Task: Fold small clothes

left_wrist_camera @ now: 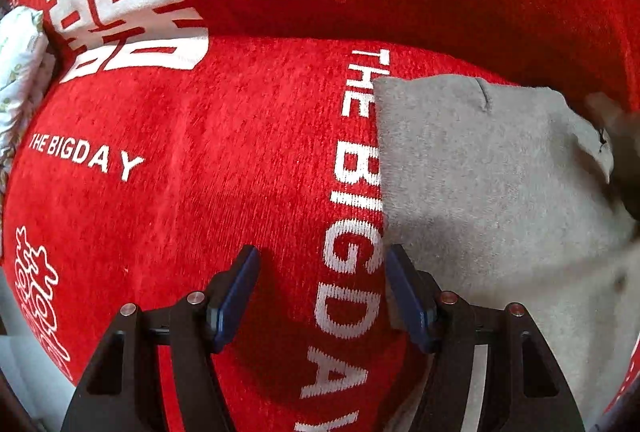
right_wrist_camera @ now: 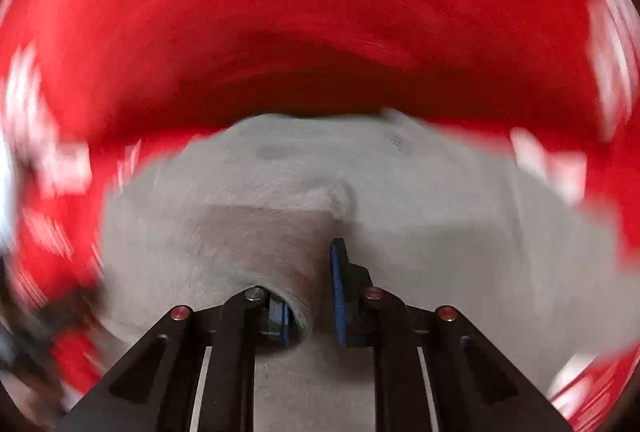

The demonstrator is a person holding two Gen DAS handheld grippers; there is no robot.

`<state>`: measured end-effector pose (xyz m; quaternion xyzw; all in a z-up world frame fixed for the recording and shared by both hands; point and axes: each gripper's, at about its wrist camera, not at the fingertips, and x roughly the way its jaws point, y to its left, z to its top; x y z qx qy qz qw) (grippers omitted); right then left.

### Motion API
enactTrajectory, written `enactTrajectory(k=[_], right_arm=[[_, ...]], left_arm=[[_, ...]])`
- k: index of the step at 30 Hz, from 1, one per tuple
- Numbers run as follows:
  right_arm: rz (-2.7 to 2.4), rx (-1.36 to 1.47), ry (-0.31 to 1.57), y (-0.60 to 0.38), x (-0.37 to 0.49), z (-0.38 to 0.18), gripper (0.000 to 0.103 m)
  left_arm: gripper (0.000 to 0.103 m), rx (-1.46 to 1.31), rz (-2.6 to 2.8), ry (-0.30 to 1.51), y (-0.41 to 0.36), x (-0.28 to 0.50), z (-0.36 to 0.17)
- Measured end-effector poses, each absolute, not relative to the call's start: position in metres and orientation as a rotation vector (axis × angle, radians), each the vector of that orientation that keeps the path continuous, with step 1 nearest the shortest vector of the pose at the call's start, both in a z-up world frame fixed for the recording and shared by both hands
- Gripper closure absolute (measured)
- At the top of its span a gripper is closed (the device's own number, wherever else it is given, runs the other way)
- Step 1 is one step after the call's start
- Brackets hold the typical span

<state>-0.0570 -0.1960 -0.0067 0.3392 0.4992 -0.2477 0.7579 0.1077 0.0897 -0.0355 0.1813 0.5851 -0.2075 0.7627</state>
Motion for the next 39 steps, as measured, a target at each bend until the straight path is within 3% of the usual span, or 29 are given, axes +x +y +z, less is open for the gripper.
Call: enactTrajectory(k=[1,2,3,5,14,16,17,18,19,25,31,34,36,37,39], right_arm=[[-0.562,0.906,1.043,-0.212,-0.079,-0.015,0.049],[-0.571,1.035,1.013,-0.221,-0.097,-0.024,0.024],[-0.578,1.143,0.98,-0.228,-0.113,-0.031,0.02],[-0.555,1.307,0.876,-0.234,-0.143,-0.038,0.02],[-0.588,1.531,0.734,-0.254,-0.183,-0.042,0.02],[-0.601,1.52,0.756,-0.256,-0.178,-0.042,0.025],[-0.609,1.493,0.793,-0.256,-0.173,-0.042,0.049],[-0.604,1.457,0.83,-0.254,-0.166,-0.042,0.09],[-0.582,1.41,0.881,-0.255,-0.156,-0.041,0.094],[-0.527,1.12,0.867,-0.267,-0.129,0.0,0.094],[-0.596,1.133,1.03,-0.277,-0.148,-0.045,0.095],[-0.639,1.171,1.009,-0.27,-0.168,-0.043,0.083],[-0.632,1.216,1.001,-0.259,-0.177,-0.035,0.052],[-0.605,1.237,0.993,-0.248,-0.17,-0.031,0.046],[-0.491,1.288,0.979,-0.223,-0.161,-0.027,0.045]], left_arm=[[0.037,0.403,-0.453,1.276,0.088,0.108,-0.035],[0.037,0.404,-0.456,1.281,0.087,0.109,-0.033],[0.037,0.391,-0.463,1.292,0.088,0.113,-0.032],[0.037,0.328,-0.492,1.3,0.09,0.122,-0.027],[0.037,0.222,-0.534,1.44,0.052,0.173,-0.05],[0.037,0.243,-0.552,1.433,0.041,0.174,-0.049],[0.047,0.258,-0.558,1.433,0.035,0.173,-0.048],[0.061,0.266,-0.574,1.42,0.032,0.171,-0.046],[0.092,0.27,-0.594,1.409,0.029,0.168,-0.043],[0.093,0.283,-0.579,1.316,0.029,0.173,-0.029],[0.093,0.31,-0.522,1.313,0.041,0.181,-0.034],[0.093,0.299,-0.499,1.301,0.058,0.178,-0.027],[0.093,0.301,-0.485,1.302,0.067,0.173,-0.02],[0.093,0.3,-0.474,1.305,0.074,0.171,-0.017],[0.093,0.278,-0.463,1.316,0.088,0.168,-0.011]])
